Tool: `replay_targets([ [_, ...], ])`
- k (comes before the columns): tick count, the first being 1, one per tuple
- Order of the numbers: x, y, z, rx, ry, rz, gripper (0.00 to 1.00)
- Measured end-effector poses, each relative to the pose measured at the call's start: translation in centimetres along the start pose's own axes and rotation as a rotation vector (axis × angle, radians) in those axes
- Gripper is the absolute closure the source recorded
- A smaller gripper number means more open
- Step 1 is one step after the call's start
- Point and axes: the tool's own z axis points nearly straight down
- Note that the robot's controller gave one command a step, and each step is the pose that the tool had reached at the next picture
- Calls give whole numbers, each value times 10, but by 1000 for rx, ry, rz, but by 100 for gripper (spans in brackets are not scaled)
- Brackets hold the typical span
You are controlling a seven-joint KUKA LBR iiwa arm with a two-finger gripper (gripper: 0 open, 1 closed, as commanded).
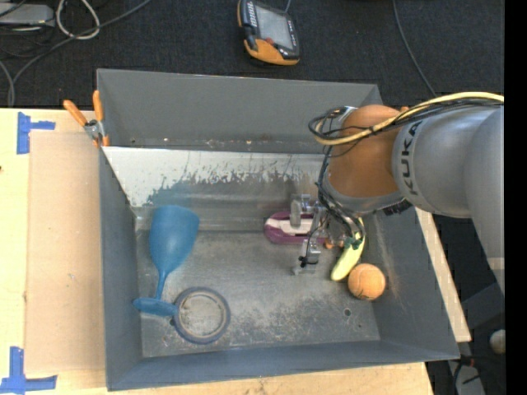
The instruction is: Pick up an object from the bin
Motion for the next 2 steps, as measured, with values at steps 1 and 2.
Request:
replay_targets([
  [1,25,-69,-1,0,3,-169,0],
  [2,43,-84,-30,-1,-1,-230,0],
])
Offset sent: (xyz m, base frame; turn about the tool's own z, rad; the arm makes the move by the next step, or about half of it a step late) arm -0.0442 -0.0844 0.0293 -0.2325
